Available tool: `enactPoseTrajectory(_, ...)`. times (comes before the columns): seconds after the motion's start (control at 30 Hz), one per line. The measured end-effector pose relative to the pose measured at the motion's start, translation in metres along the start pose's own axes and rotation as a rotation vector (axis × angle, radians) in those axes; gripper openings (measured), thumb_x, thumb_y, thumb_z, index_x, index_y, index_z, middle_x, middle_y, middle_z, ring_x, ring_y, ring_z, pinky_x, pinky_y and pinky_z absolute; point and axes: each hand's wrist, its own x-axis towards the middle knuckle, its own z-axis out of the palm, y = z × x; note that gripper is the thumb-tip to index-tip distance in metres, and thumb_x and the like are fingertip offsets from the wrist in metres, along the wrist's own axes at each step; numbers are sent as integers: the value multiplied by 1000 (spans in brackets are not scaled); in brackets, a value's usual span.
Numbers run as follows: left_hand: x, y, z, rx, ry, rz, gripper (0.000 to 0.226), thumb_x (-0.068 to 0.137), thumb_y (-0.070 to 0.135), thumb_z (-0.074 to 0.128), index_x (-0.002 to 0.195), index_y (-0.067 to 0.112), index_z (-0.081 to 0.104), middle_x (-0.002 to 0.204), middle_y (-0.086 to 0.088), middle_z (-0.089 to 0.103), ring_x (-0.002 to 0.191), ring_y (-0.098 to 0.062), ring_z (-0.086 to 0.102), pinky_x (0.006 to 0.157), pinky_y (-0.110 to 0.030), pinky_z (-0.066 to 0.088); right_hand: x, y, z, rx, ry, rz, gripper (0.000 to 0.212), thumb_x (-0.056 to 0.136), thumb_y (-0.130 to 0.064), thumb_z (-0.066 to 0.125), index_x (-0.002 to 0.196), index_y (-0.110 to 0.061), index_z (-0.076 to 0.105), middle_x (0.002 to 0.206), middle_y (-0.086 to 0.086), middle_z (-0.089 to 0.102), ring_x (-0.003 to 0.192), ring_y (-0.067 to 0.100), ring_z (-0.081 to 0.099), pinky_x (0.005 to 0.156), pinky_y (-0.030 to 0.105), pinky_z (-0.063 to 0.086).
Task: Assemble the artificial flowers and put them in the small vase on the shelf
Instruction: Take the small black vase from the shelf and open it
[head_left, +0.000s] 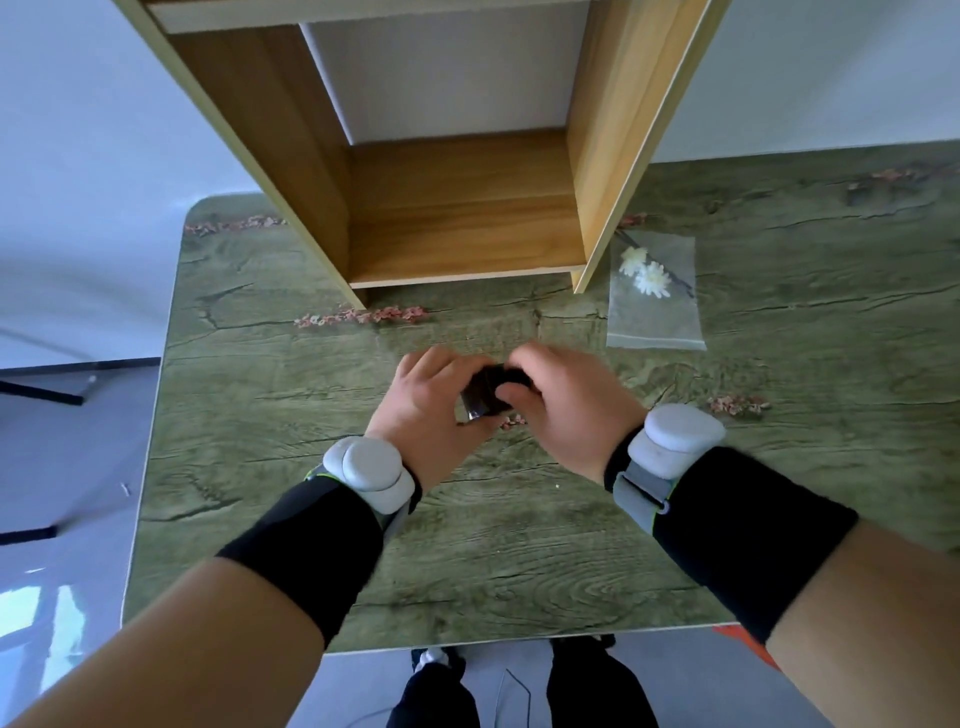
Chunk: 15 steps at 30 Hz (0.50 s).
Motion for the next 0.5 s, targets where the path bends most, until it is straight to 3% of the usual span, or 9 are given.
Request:
enactPoseTrajectory(0.03,-3,-2,-1,-10,1,1,48,76,43,70,120,23,64,108,2,62,104,-27,54,96,-35,41,-1,-1,1,-31,-16,-56,10,95,-14,59,104,-9,60,92,7,59,82,27,56,66,42,48)
enactPoseTrajectory(0.13,-8,-6,-5,-11,-21,0,49,76,42,71,120,23,64,108,3,63,104,-26,54,97,-31,38,-6,-4,0,-48,-69,-121,28,92,-8,61,117,-18,57,108,5,58,96,26,56,75,42,51)
enactPoseTrajectory(0.23,-13,-10,-5,-4,-17,-39,50,75,43,72,120,24,63,109,4,63,105,-25,53,95,-35,42,-3,-10,-2,9,-100,44,47,93,-33,62,134,-25,43,114,2,62,97,21,63,79,41,56)
enactPoseTrajectory(0.27,-14,-11,-5,-1,-17,-44,50,75,43,72,120,25,63,109,4,64,105,-25,52,95,-36,44,-1,-11,-3,17,-111,113,47,93,-42,61,133,-22,46,107,1,65,89,19,65,76,41,57)
enactPoseTrajectory(0.33,-16,-12,-3,3,-9,-39,49,74,41,74,119,25,63,109,4,64,104,-26,53,94,-37,44,0,-14,-2,-14,-97,101,33,94,-39,59,120,-19,56,96,1,66,80,20,65,71,40,56)
enactPoseTrajectory(0.4,-18,-14,-2,-4,9,-50,51,73,38,77,120,23,64,109,3,64,104,-27,53,95,-35,42,-1,-19,0,8,-125,31,31,93,-26,62,123,-23,53,109,4,59,88,22,61,75,36,53)
enactPoseTrajectory(0.5,-19,-16,0,8,3,-51,52,72,36,79,120,22,64,110,2,64,104,-27,53,94,-38,44,1,-19,0,51,-178,121,44,92,-37,64,130,-23,48,113,2,60,91,19,61,77,35,54)
